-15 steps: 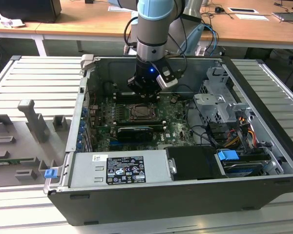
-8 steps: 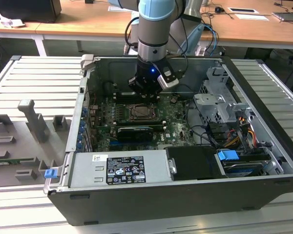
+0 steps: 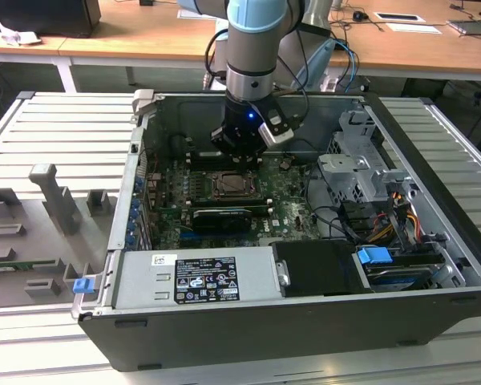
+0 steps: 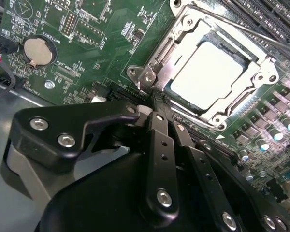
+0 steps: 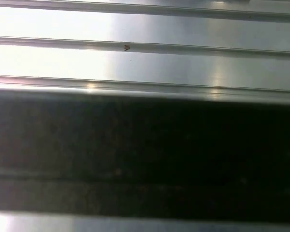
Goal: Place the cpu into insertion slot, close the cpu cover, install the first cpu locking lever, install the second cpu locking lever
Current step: 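Install the first cpu locking lever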
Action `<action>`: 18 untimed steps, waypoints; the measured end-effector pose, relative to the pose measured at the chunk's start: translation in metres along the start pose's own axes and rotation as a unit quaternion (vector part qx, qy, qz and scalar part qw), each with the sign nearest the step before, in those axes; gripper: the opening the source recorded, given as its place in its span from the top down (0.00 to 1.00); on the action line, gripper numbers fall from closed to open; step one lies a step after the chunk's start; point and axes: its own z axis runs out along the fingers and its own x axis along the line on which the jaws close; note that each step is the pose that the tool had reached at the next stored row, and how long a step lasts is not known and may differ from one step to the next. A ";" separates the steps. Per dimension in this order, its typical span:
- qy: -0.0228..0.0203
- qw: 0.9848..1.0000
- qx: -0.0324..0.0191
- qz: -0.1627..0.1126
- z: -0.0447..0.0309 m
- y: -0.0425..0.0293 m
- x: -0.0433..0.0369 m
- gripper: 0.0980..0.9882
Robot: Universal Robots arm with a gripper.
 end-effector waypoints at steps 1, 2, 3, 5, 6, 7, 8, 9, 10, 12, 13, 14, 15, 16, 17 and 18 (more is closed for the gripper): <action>0.000 1.000 0.003 0.000 0.0007 0.0001 -0.0001 0.99; 0.000 1.000 0.003 0.000 0.0008 0.0001 -0.0001 0.99; 0.000 1.000 0.003 0.000 0.0010 0.0001 -0.0002 0.99; 0.000 1.000 -0.002 0.000 0.0014 0.0001 -0.0001 0.99; 0.000 1.000 -0.007 0.000 0.0016 0.0002 -0.0003 0.99; -0.001 1.000 -0.010 0.000 0.0017 0.0002 -0.0003 0.99; -0.001 1.000 -0.011 0.000 0.0017 0.0002 -0.0003 0.99; -0.001 1.000 -0.011 0.000 0.0008 0.0002 -0.0003 0.99; -0.001 1.000 -0.011 0.000 -0.0011 0.0003 -0.0003 0.99; -0.001 1.000 -0.010 0.000 -0.0085 0.0005 -0.0004 0.99; 0.000 1.000 -0.010 0.000 -0.0105 0.0005 -0.0005 0.99; 0.000 1.000 -0.010 0.000 -0.0112 0.0006 -0.0005 0.99; -0.001 1.000 -0.010 0.000 -0.0112 0.0002 -0.0005 0.99; 0.000 1.000 -0.010 0.000 -0.0113 -0.0003 -0.0004 0.99; -0.001 1.000 -0.010 0.000 -0.0113 -0.0006 -0.0004 0.99; 0.000 1.000 -0.010 0.000 -0.0113 -0.0010 -0.0004 0.99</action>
